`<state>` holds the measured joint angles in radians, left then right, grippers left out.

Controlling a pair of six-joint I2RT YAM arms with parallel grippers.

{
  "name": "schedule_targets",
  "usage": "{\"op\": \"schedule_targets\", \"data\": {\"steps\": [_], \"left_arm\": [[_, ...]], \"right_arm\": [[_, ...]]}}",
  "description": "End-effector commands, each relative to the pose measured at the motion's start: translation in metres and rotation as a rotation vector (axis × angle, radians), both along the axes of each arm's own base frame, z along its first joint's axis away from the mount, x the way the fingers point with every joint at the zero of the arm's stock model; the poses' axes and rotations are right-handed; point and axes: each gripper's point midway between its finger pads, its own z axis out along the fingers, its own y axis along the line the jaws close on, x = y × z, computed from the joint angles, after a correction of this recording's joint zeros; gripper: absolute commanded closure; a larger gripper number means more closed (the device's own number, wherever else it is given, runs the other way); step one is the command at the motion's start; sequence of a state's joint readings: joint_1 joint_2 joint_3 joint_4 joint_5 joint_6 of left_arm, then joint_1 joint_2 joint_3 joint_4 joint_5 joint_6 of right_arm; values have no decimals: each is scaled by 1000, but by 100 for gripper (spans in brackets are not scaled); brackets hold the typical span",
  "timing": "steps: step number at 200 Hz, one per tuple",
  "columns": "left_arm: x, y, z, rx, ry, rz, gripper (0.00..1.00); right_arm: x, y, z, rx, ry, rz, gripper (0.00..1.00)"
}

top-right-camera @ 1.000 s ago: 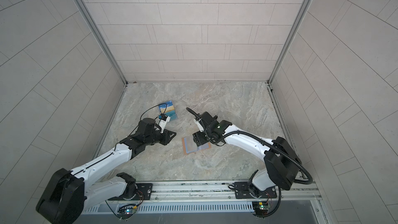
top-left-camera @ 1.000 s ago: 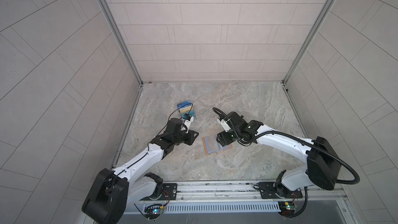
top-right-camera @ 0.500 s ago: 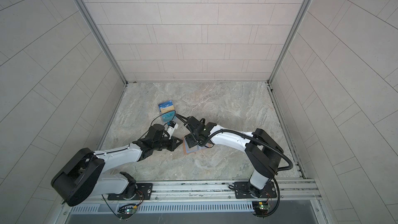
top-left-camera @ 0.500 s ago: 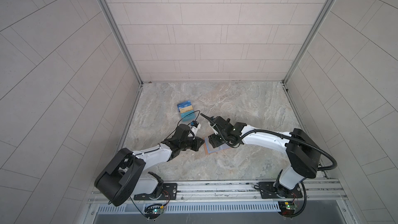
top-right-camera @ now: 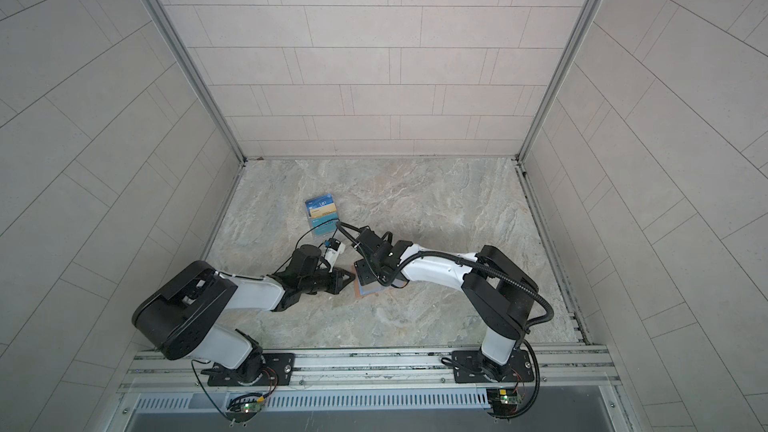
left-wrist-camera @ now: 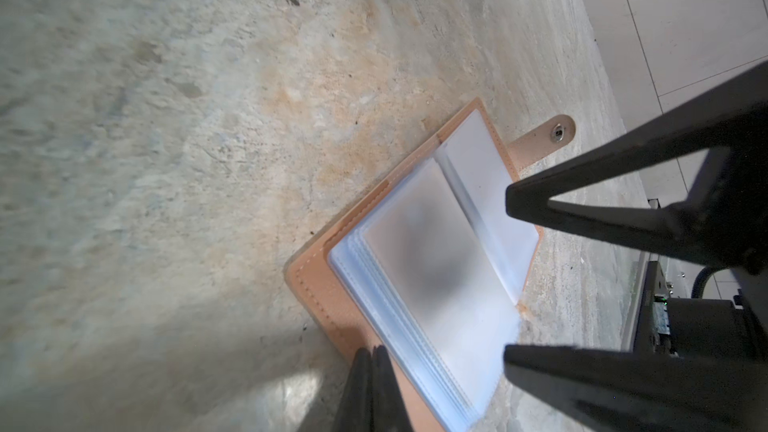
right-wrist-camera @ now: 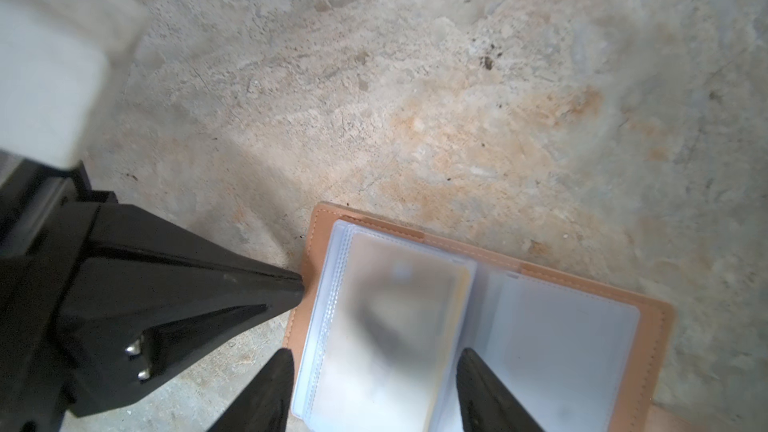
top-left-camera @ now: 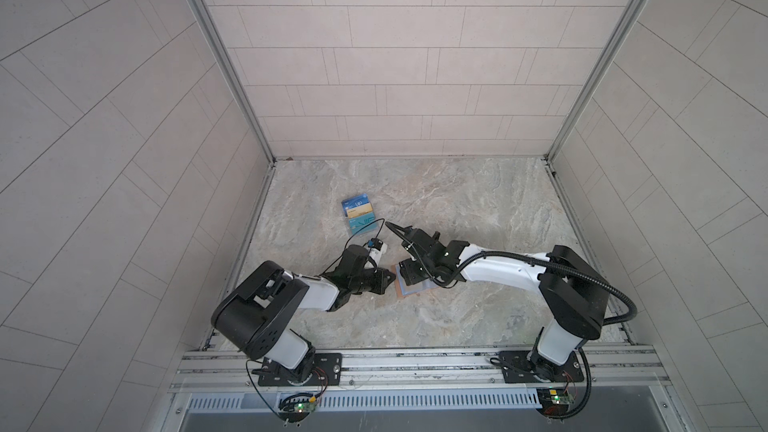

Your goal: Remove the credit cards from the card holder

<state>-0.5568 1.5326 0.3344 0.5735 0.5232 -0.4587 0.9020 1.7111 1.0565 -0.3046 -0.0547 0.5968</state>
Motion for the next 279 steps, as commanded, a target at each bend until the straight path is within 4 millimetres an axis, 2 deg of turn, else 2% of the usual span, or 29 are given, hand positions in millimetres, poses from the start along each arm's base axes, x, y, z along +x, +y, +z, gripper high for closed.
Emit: {"op": "schedule_targets", "data": {"steps": [1,59,149,217,279], "left_arm": [[3,-3,7,-35,-30,4,100],[4,-6,13,-40,-48,-13,100],[6,-4,-1,-8,-27,-10,100],[0,6,-19,55,1,6,100],[-2,9,-25,84,9,-1,100]], "right_arm": [[-1,-6,-13,-48,-5,-35,34],[-5,-7,-20,-119,-22,-28,34],[-8,-9,-33,-167,-17,-19,31],[-6,-13,-34,-214,-33,-15,42],[-1,-29,-31,-302,-68,-38,43]]}}
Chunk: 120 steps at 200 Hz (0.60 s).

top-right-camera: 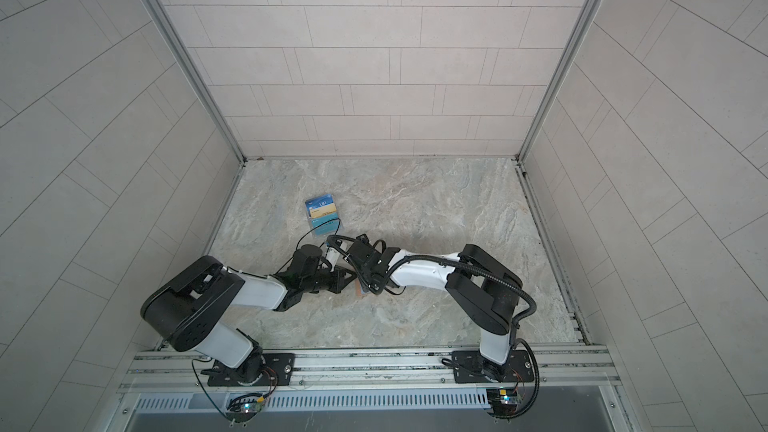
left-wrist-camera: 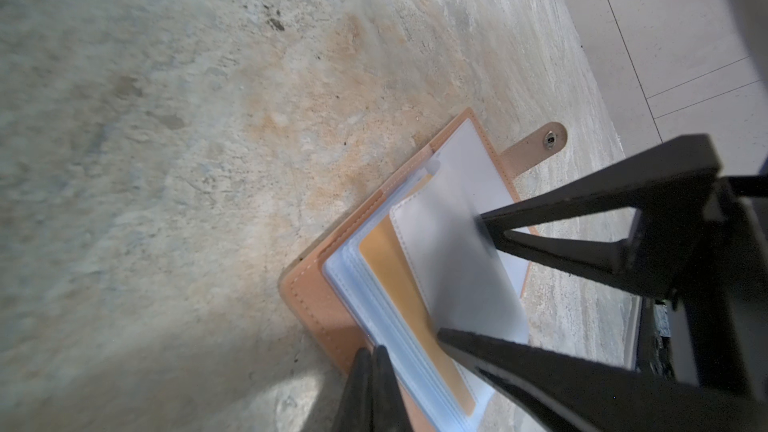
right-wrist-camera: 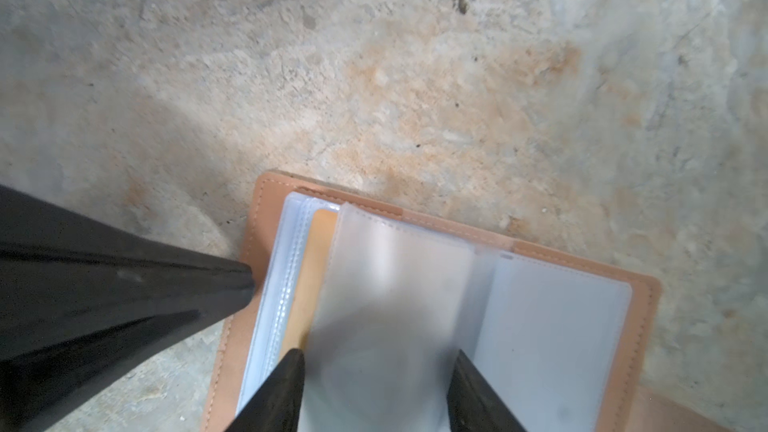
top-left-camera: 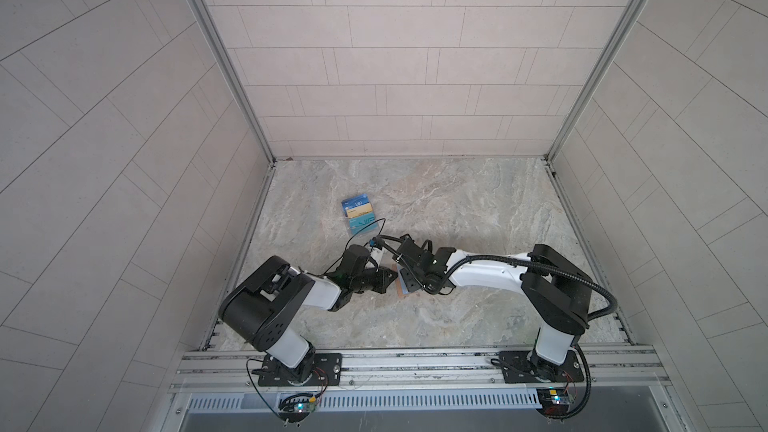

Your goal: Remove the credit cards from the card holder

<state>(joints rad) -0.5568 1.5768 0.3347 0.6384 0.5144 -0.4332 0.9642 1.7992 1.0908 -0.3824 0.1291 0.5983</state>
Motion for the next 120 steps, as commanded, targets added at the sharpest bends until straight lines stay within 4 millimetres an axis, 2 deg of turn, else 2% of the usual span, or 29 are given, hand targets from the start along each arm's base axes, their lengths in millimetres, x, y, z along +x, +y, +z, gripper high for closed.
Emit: {"op": "schedule_targets", "data": {"steps": [1,120], "left_arm": [[-8,11,-22,82,48,9,100],[-9,13,-24,96,48,5,100]], "right_arm": [[1,-16,-4,-100,-16,-18,43],[8,-47,6,-244,-76,-54,42]]}}
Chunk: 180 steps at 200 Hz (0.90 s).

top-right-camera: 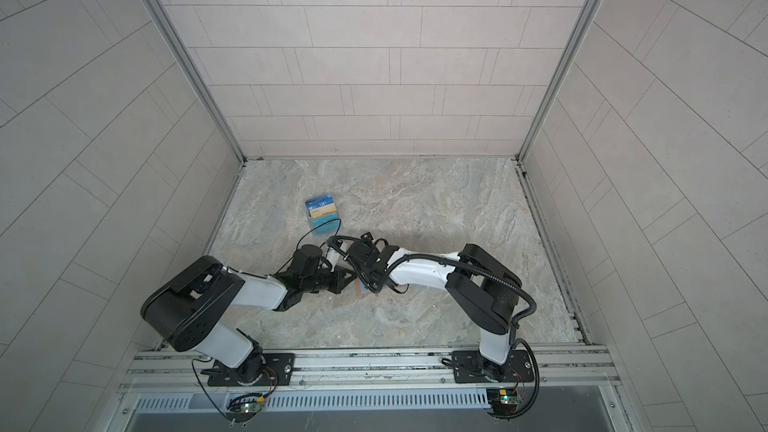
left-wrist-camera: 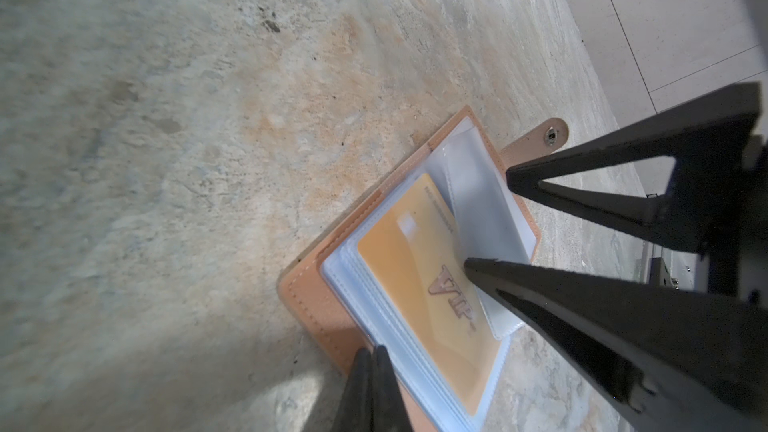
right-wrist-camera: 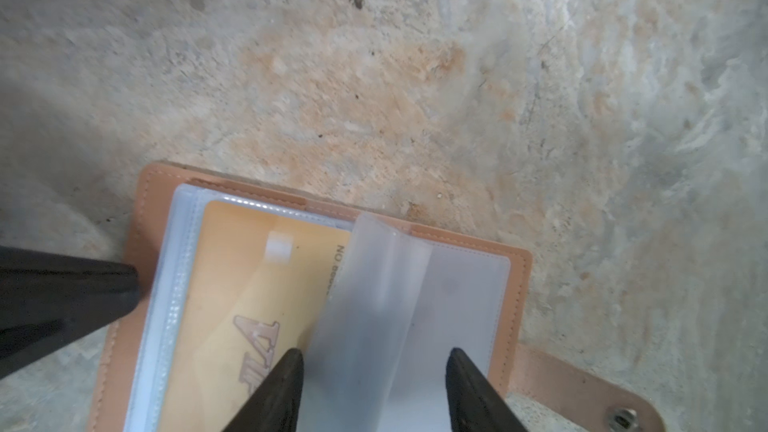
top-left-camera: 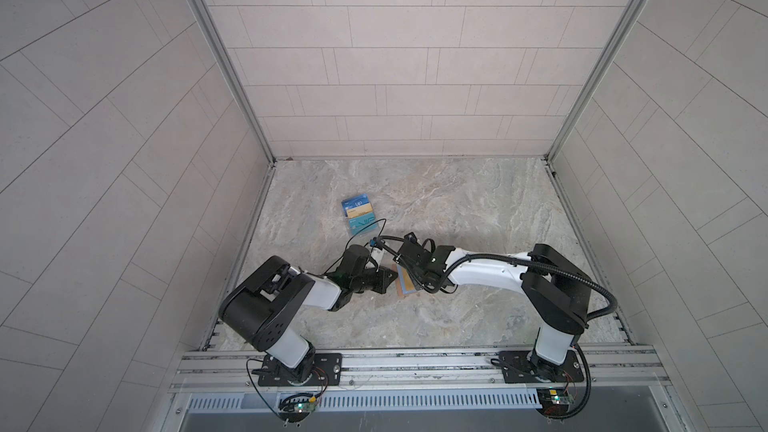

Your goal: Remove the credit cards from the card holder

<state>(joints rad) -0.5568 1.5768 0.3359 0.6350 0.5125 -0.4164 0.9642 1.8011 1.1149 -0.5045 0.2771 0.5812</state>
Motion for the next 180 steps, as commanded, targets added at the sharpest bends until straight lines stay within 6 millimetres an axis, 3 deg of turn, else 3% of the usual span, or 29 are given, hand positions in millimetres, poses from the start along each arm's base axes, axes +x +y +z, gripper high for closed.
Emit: {"op": "schedule_targets", "data": {"steps": [1,180], "left_arm": [[-9,13,-24,89,59,14,100],[-4,7,-17,78,56,-2,100]], "right_arm": [[0,-15,2,-75,-18,-21,42],[4,-79,10,-108,-29,-130,43]]}}
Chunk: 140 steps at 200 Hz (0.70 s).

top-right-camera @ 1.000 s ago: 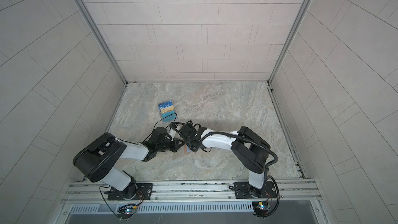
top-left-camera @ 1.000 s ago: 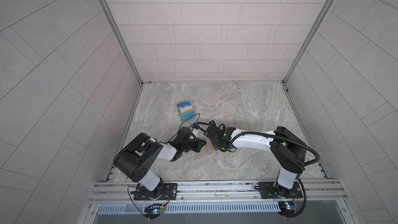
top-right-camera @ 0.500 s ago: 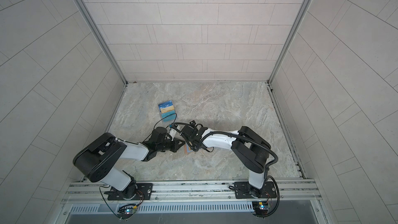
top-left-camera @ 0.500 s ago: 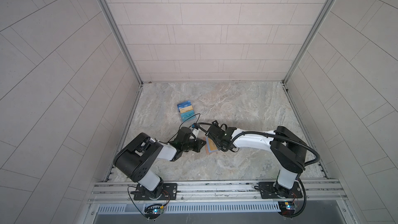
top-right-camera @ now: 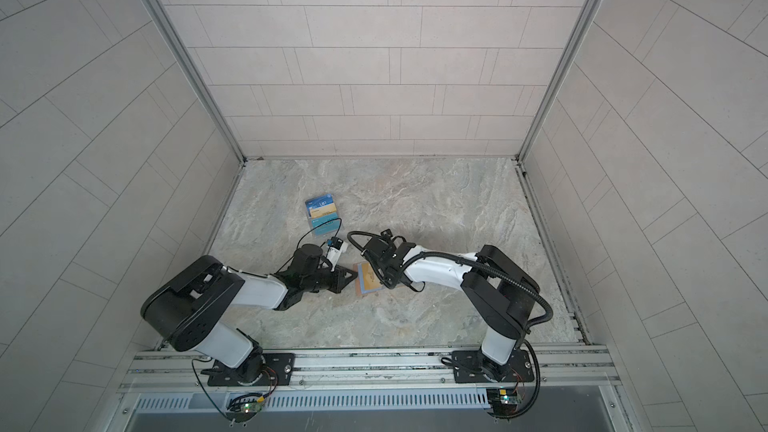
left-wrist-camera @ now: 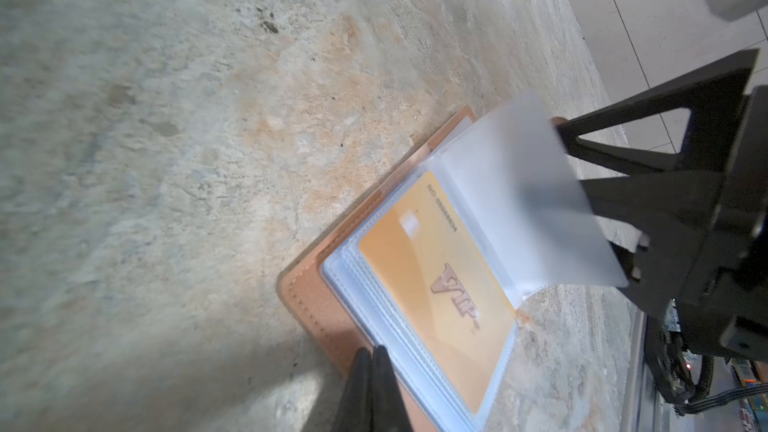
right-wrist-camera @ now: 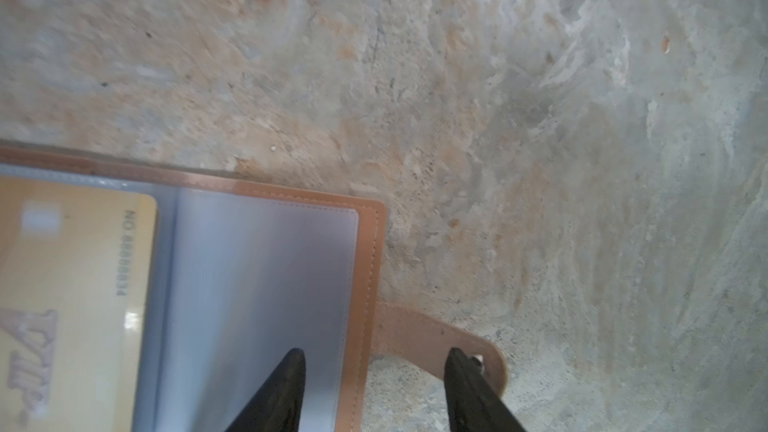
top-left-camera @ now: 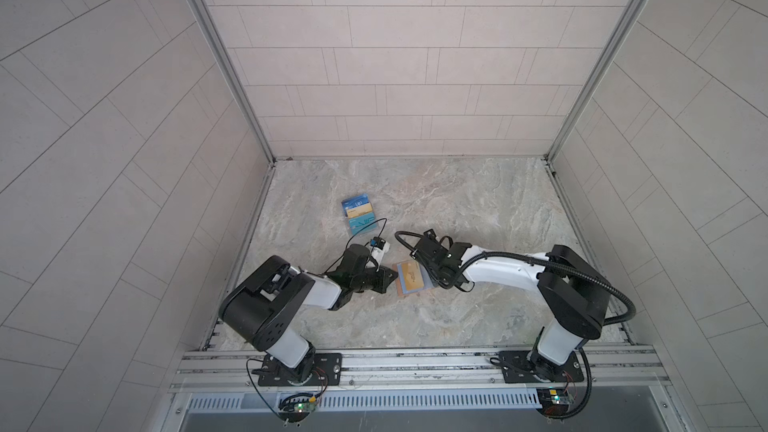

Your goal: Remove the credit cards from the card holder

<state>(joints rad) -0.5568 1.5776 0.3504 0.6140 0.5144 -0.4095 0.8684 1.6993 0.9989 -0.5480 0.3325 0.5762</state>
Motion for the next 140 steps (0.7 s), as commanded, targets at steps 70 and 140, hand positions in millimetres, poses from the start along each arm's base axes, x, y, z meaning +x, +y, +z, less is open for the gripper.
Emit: {"op": "schedule_targets", "data": {"steps": [70,140], "left_arm": [[-5,8,-15,75,46,0,100],[-4,6,-12,67,41,-6,100]], "right_arm": [[-3,-35,33,-29,-55,-30,44],[-27,46,37,390,160,192,51]]}}
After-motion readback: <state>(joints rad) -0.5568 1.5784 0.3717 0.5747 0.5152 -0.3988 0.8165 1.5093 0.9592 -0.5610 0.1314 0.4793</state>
